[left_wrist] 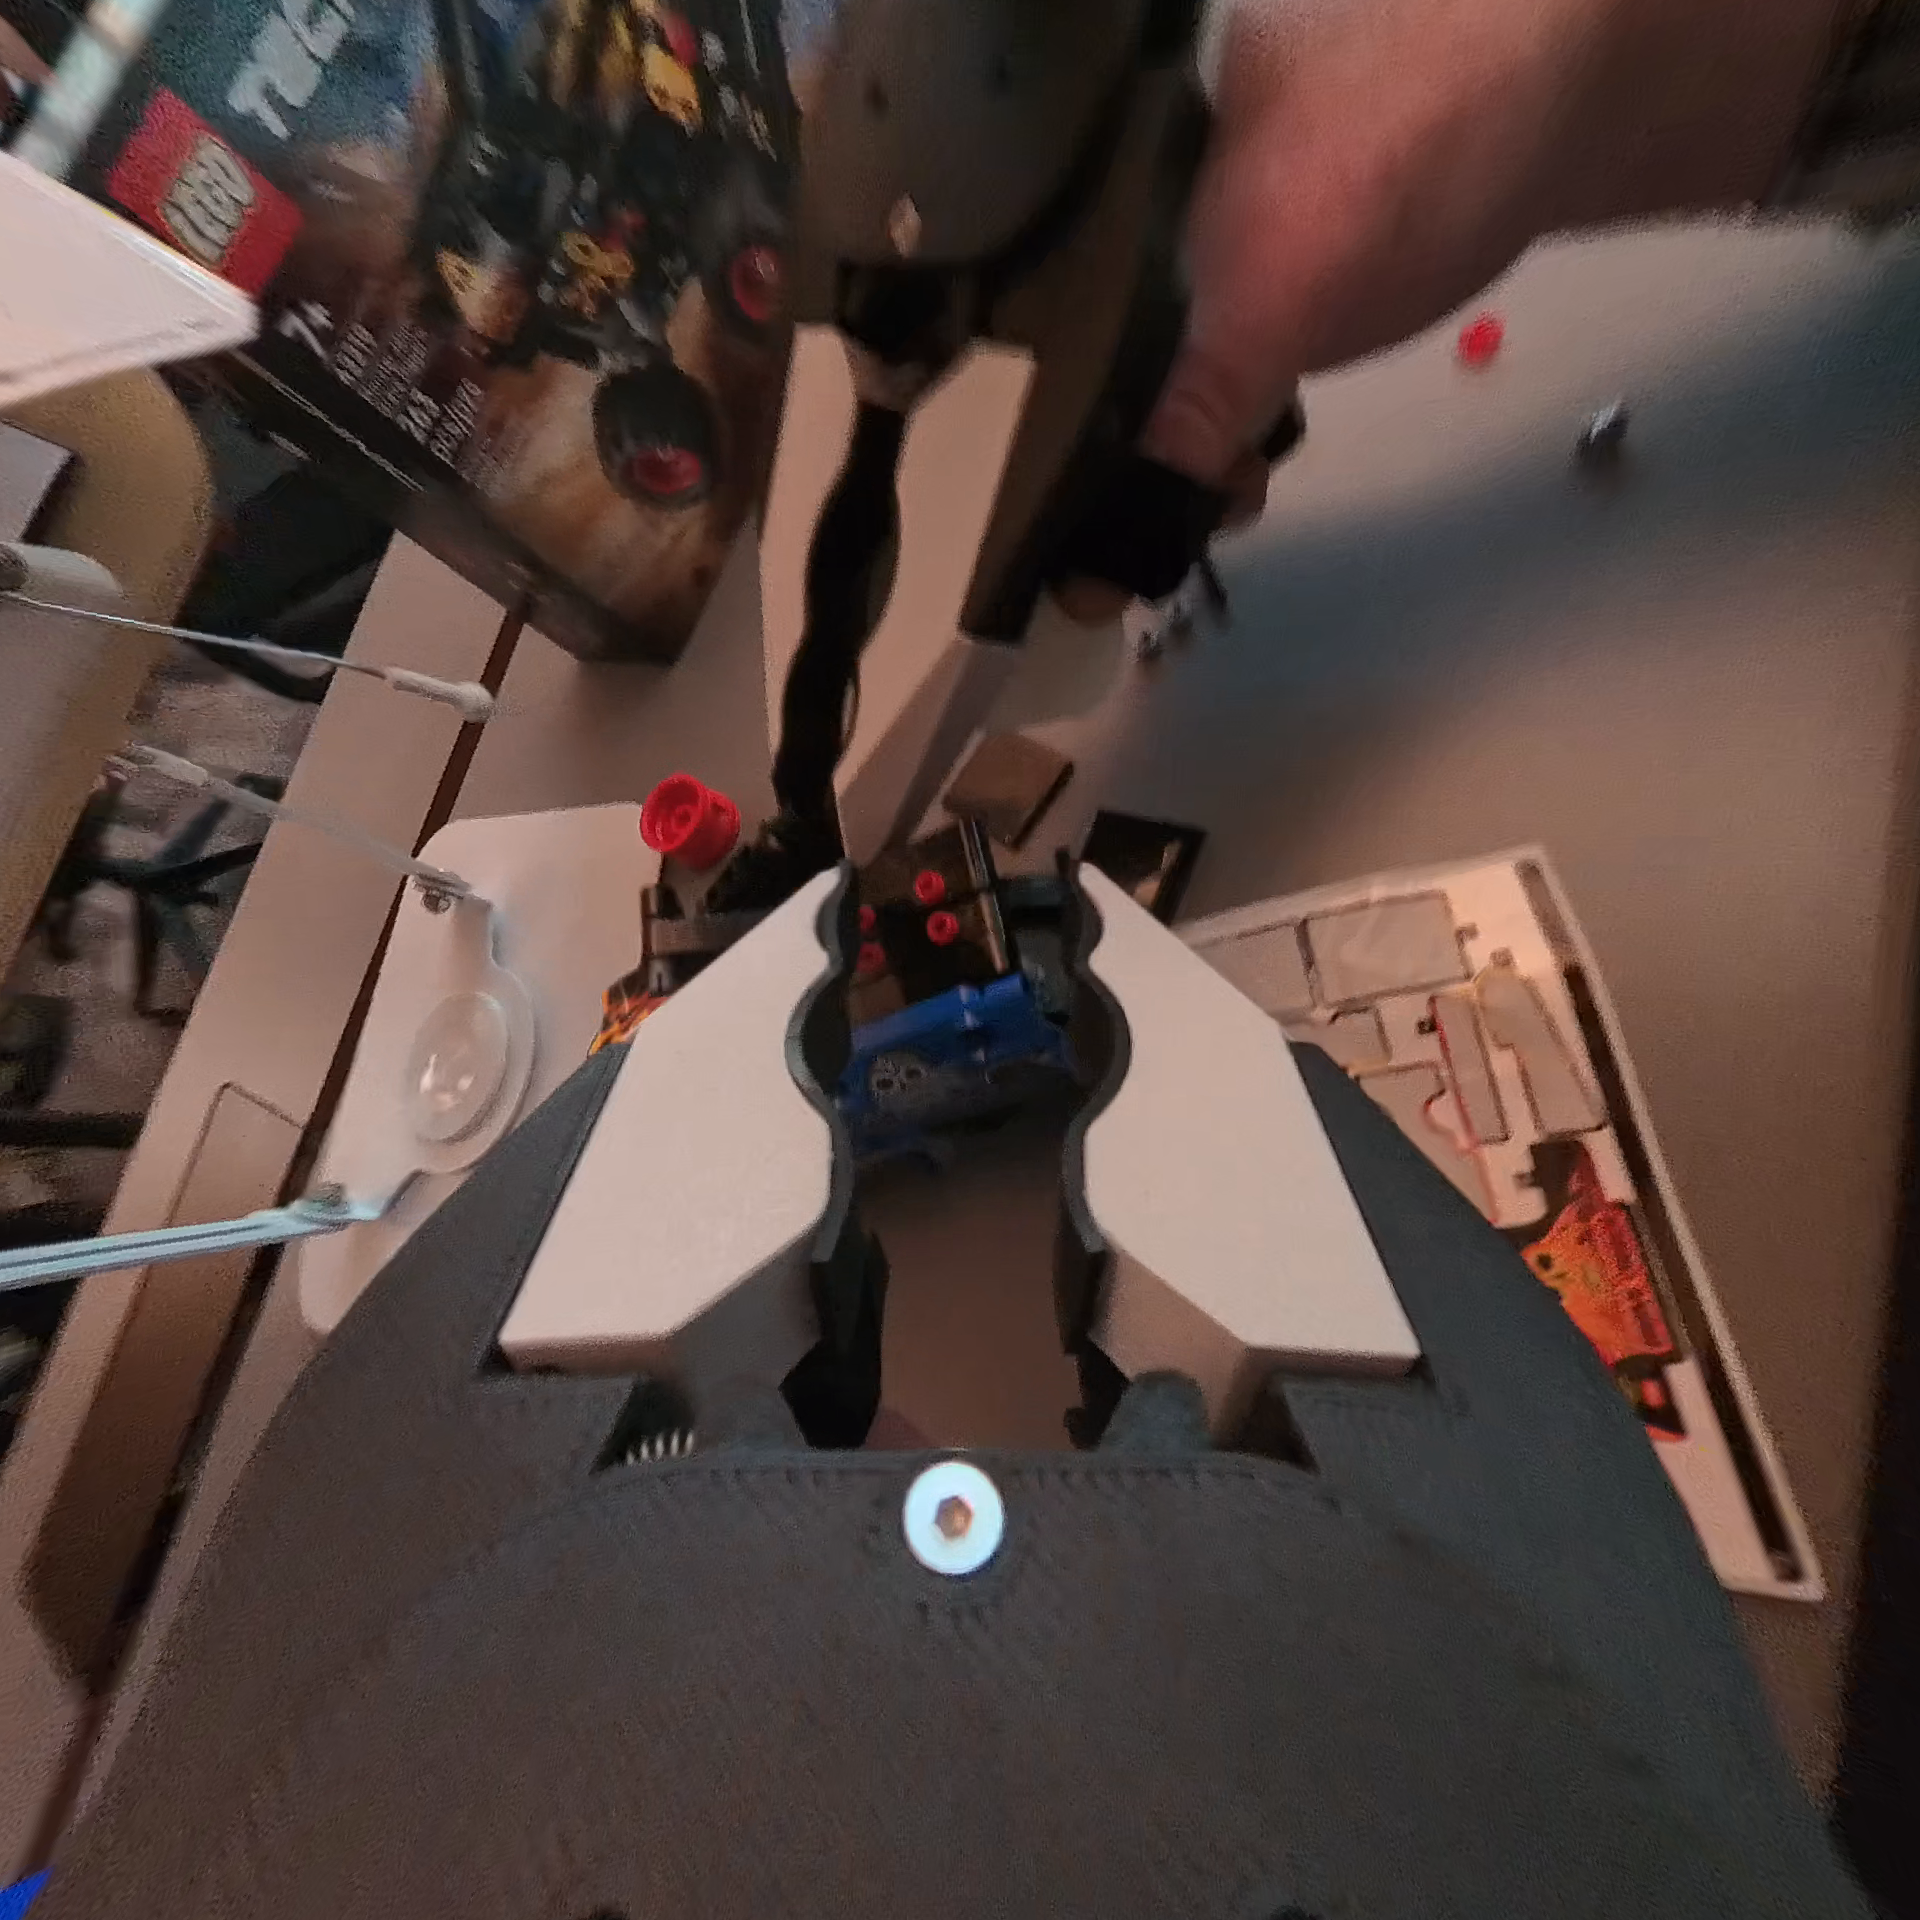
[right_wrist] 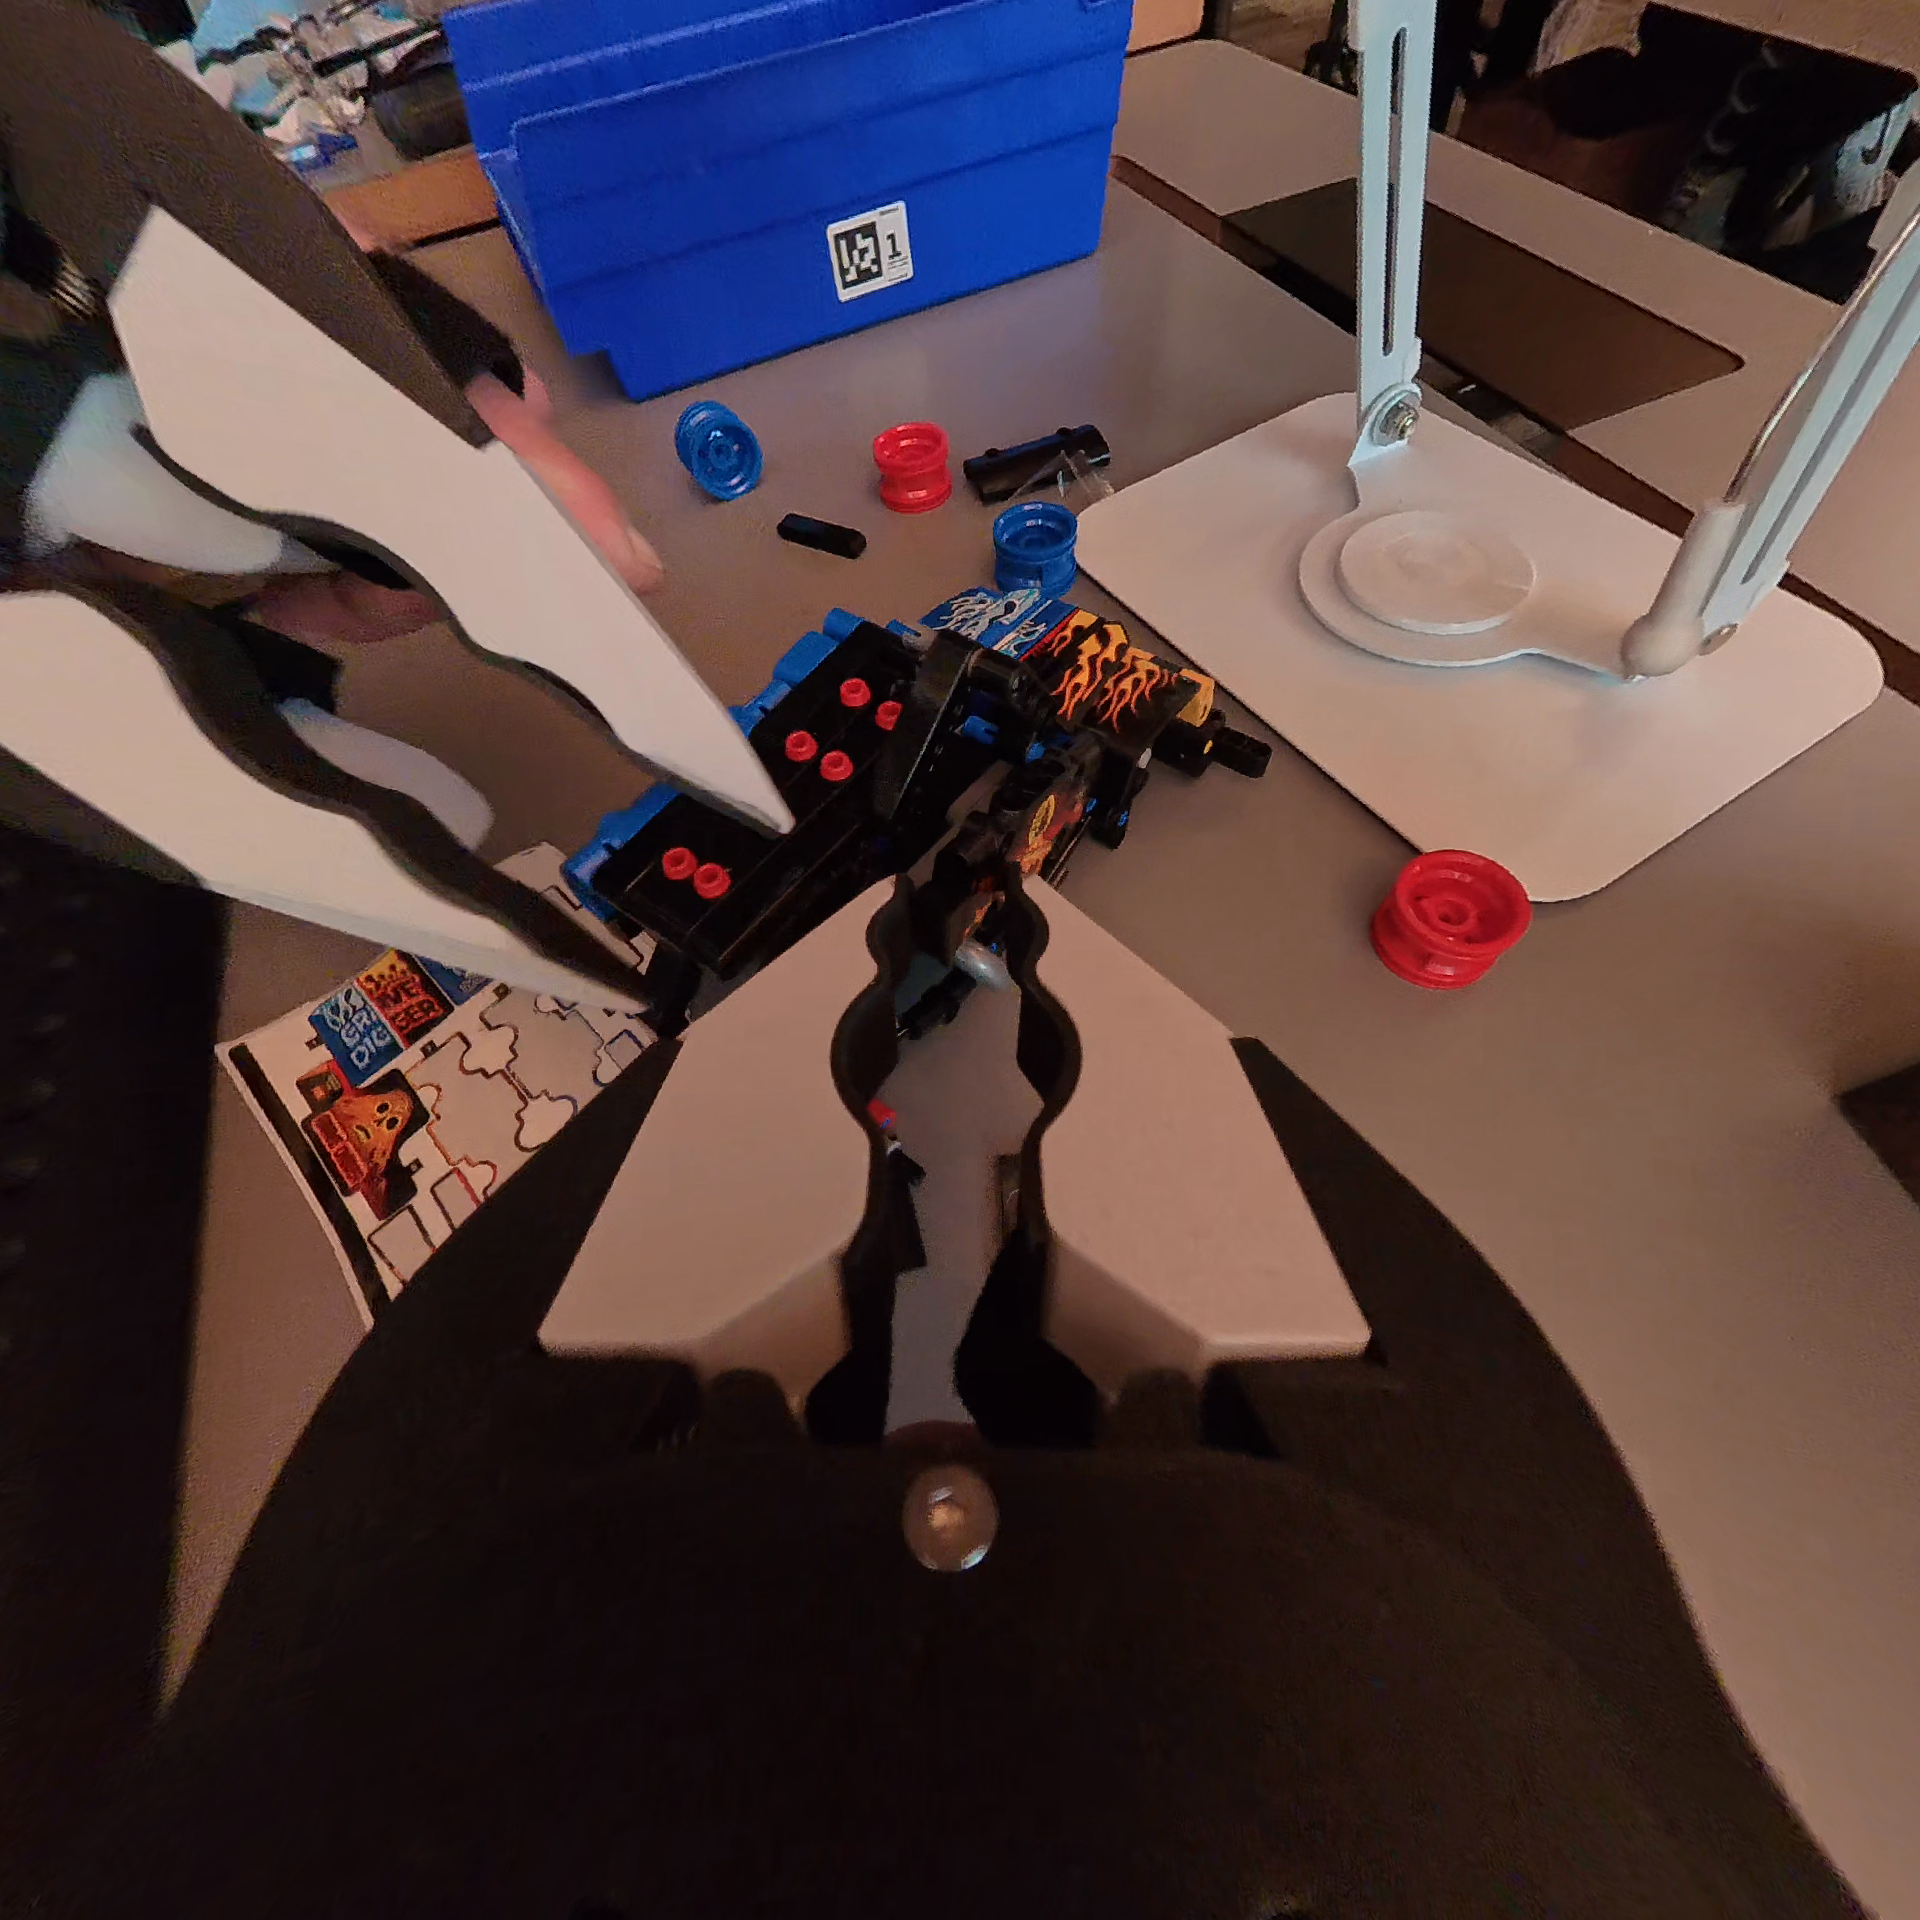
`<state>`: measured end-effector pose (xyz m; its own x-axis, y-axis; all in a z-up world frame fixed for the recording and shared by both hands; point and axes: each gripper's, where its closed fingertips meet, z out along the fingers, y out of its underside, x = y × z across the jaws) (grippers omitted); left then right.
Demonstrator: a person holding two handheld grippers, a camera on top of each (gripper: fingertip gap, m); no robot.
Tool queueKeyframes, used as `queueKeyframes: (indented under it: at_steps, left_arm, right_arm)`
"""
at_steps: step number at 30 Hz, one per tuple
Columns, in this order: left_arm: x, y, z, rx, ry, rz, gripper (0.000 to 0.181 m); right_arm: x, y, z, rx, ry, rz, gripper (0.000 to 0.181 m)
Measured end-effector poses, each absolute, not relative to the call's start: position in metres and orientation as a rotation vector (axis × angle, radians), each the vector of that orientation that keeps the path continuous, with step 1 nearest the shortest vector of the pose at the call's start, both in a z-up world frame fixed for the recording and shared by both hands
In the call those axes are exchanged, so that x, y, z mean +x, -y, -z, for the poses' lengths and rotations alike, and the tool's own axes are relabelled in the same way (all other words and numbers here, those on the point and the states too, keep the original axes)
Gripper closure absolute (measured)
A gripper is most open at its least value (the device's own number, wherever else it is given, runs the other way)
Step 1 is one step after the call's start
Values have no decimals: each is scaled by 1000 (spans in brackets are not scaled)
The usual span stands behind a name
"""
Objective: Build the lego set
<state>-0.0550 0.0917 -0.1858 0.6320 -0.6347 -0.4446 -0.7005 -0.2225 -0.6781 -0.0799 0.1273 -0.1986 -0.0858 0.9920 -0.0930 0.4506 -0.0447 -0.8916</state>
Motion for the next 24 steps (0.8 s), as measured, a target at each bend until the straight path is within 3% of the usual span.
queueKeyframes:
  at_steps: [3, 24]
  left_arm:
    - [-59, -95, 189, -1899, -1057, -192, 155]
    - [-67, -71, 186, -1763, -1290, -57, 164]
  right_arm:
    - [-78, -126, 198, -1539, 1611, -1095, 165]
    - [-80, -117, 216, -1409, 1749, -818, 163]
